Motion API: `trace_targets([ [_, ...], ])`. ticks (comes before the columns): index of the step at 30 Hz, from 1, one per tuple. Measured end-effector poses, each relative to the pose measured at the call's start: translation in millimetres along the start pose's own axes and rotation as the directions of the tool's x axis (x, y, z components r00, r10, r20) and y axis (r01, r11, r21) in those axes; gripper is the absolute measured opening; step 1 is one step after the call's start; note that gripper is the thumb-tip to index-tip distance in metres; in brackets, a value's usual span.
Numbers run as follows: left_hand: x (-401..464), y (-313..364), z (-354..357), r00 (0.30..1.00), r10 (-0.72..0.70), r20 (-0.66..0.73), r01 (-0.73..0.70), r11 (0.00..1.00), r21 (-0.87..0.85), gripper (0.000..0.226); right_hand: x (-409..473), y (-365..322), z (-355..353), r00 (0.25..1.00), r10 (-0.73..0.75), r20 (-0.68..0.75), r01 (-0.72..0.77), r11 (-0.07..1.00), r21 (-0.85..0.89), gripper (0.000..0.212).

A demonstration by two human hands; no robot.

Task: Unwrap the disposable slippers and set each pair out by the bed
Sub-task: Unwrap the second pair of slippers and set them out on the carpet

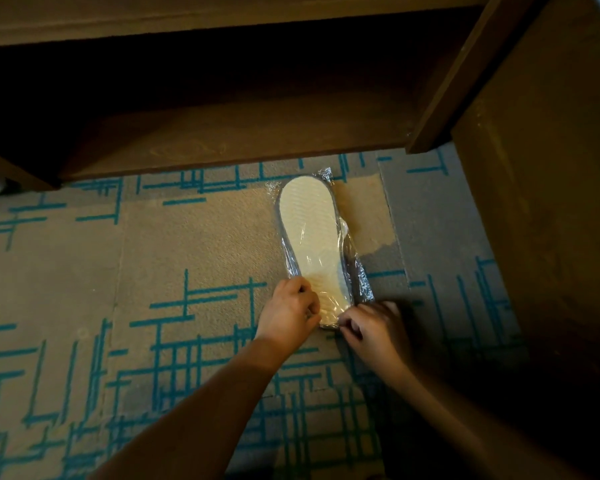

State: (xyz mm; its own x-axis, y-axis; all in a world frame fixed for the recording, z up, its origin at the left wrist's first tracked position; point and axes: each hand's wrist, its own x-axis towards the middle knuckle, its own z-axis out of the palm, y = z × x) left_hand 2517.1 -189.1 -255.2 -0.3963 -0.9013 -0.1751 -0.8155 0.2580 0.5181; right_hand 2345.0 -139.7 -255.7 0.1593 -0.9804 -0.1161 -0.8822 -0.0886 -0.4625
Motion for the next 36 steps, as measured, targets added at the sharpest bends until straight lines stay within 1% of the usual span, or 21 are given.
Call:
trace_targets([
  [3,6,-1,1,1.000,-0.022,-0.015,0.021,0.996,-0.091,0.012,-9,0,4,0.993,-0.113,-0.041,0.110,0.991,-0.079,0.007],
  [6,12,-6,1,0.998,-0.059,0.006,0.059,0.975,-0.214,0.015,-19,3,10,0.977,-0.207,-0.060,0.198,0.972,-0.129,0.007],
  [7,12,-7,0,0.998,-0.058,0.013,0.059,0.971,-0.231,0.014,-23,6,12,0.972,-0.227,-0.062,0.216,0.964,-0.154,0.005],
  [10,8,-9,-4,1.000,-0.010,0.008,0.011,0.974,-0.225,0.009,-32,15,15,0.967,-0.251,-0.051,0.236,0.950,-0.204,0.009],
  [12,2,-10,-3,0.999,0.029,0.019,-0.026,0.985,-0.171,0.011,-34,15,13,0.962,-0.266,-0.058,0.250,0.948,-0.199,0.007],
  [15,-10,-10,-2,0.996,0.080,0.042,-0.077,0.996,-0.051,0.025,-38,12,8,0.960,-0.278,-0.017,0.270,0.945,-0.183,0.011],
  [17,-20,-10,0,0.991,0.081,0.108,-0.083,0.996,0.018,0.040,-45,13,6,0.955,-0.293,0.041,0.295,0.935,-0.194,0.014],
  [19,-32,-13,4,0.977,0.062,0.205,-0.088,0.989,0.117,0.056,-55,14,5,0.951,-0.302,0.071,0.310,0.931,-0.194,0.016],
  [20,-38,-16,8,0.970,0.060,0.235,-0.110,0.972,0.206,0.060,-60,13,5,0.955,-0.290,0.063,0.296,0.937,-0.183,0.017],
  [22,-51,-20,13,0.973,0.092,0.212,-0.168,0.913,0.372,0.063,-63,8,3,0.973,-0.231,0.012,0.230,0.960,-0.159,0.029],
  [23,-57,-20,15,0.975,0.093,0.200,-0.170,0.894,0.415,0.066,-61,3,2,0.980,-0.198,-0.024,0.192,0.969,-0.155,0.034],
  [25,-67,-20,19,0.975,0.121,0.188,-0.194,0.877,0.440,0.073,-54,-6,2,0.984,-0.153,-0.089,0.139,0.980,-0.141,0.040],
  [27,-77,-22,21,0.963,0.182,0.201,-0.254,0.867,0.429,0.082,-44,-14,3,0.986,-0.126,-0.112,0.109,0.983,-0.150,0.048],
  [29,-87,-23,25,0.939,0.222,0.262,-0.319,0.849,0.421,0.089,-32,-17,6,0.994,-0.099,-0.053,0.084,0.971,-0.223,0.055],
  [31,-96,-21,25,0.919,0.233,0.317,-0.354,0.841,0.409,0.087,-25,-13,11,0.995,-0.088,0.046,0.097,0.955,-0.282,0.058],
  [33,-103,-22,23,0.917,0.242,0.318,-0.360,0.847,0.391,0.080,-23,-9,15,0.986,-0.102,0.133,0.138,0.943,-0.302,0.059],
  [34,-105,-23,20,0.919,0.267,0.291,-0.367,0.850,0.379,0.074,-24,-6,15,0.979,-0.120,0.164,0.166,0.938,-0.305,0.060],
  [35,-108,-26,18,0.929,0.287,0.235,-0.355,0.870,0.341,0.067,-25,-5,15,0.973,-0.136,0.189,0.189,0.935,-0.302,0.060],
  [36,-110,-27,15,0.957,0.258,0.133,-0.283,0.930,0.236,0.061,-27,-4,15,0.966,-0.151,0.209,0.209,0.933,-0.294,0.060],
])
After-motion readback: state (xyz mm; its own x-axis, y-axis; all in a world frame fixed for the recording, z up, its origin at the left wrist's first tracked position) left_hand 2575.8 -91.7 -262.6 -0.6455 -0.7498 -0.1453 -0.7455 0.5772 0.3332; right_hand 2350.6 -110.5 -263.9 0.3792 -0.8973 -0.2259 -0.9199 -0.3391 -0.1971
